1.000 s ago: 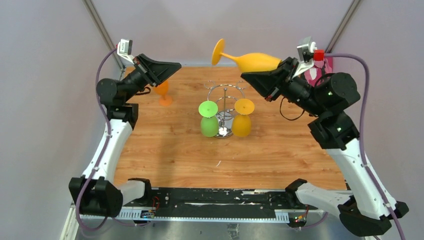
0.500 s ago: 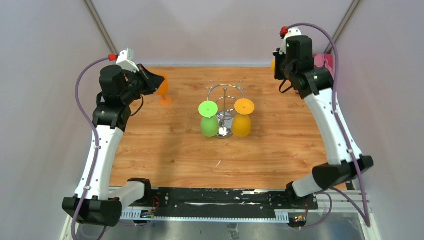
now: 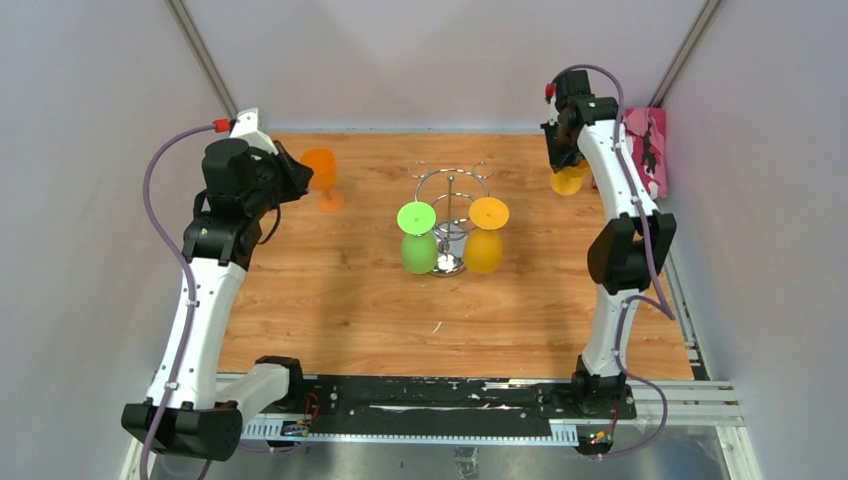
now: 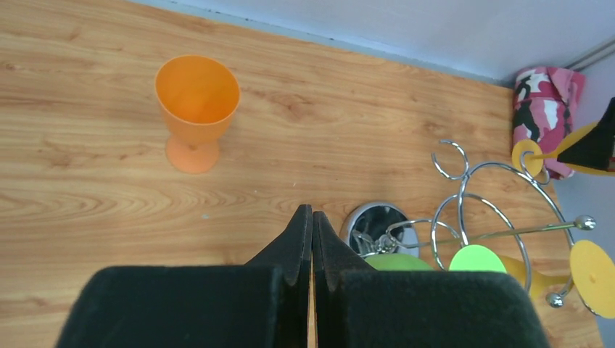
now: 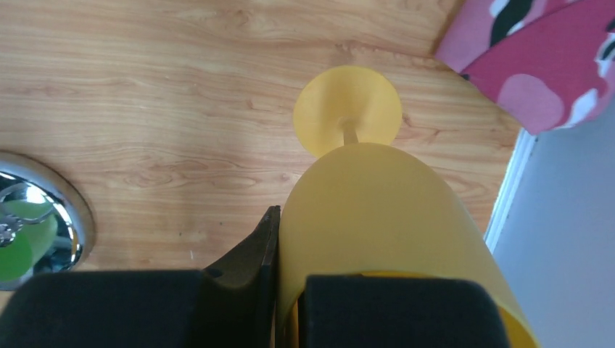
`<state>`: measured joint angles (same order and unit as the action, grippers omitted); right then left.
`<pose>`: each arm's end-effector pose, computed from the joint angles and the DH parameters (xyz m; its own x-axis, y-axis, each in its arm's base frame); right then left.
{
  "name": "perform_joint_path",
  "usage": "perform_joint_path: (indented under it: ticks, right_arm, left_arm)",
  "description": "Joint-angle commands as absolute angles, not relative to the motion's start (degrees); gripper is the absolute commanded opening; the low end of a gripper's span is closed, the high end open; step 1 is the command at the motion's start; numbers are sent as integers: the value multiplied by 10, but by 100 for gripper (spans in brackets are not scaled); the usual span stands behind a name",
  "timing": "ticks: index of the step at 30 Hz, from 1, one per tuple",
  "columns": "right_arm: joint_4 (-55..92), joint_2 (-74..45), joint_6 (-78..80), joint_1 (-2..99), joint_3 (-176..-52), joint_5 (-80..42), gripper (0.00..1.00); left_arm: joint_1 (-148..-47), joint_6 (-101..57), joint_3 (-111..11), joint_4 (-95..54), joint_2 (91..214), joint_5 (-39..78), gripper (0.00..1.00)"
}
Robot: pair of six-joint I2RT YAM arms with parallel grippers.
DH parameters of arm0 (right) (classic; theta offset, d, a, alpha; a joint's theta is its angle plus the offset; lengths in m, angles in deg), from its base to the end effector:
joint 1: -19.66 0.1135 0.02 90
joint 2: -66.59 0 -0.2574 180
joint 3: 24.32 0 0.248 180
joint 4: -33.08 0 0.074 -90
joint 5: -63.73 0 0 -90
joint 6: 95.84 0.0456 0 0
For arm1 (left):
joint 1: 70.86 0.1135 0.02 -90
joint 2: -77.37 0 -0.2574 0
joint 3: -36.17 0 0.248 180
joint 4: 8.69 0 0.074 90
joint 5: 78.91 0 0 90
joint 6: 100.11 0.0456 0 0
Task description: Take the wine glass off the wine glass rack
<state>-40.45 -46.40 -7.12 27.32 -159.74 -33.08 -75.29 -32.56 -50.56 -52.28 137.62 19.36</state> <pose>0.4216 0.0512 0.3523 -0.7698 -0.1259 -0.6257 -0.0758 0.9914 -0.1063 0.2269 -0.0242 0.4125 -0.3526 -0.3517 -0.8671 0.0853 0.9107 -0.4041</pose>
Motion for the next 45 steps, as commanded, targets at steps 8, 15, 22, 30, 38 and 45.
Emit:
perform_joint_path:
  ticks: [8, 15, 22, 30, 38, 45]
  right_arm:
    - [-466, -590, -111, 224, -1681, -272, 0]
    - [-478, -632, -119, 203, -1705, -253, 0]
    - [-453, -640, -118, 202, -1671, -245, 0]
    - [-453, -661, -111, 202, -1673, -235, 0]
    - [-450, -649, -100, 202, -1670, -240, 12]
    - [-428, -597, -95, 202, -1648, -213, 44]
  left_arm:
    - [-795, -286, -488, -530, 1378, 61, 0]
    - [-799, -289, -471, -520, 1388, 58, 0]
    - [-800, -290, -470, -517, 1385, 61, 0]
    - [-800, -287, -467, -517, 1381, 57, 0]
    - [-800, -288, -466, -518, 1381, 57, 0]
    - [-800, -288, -465, -517, 1376, 60, 0]
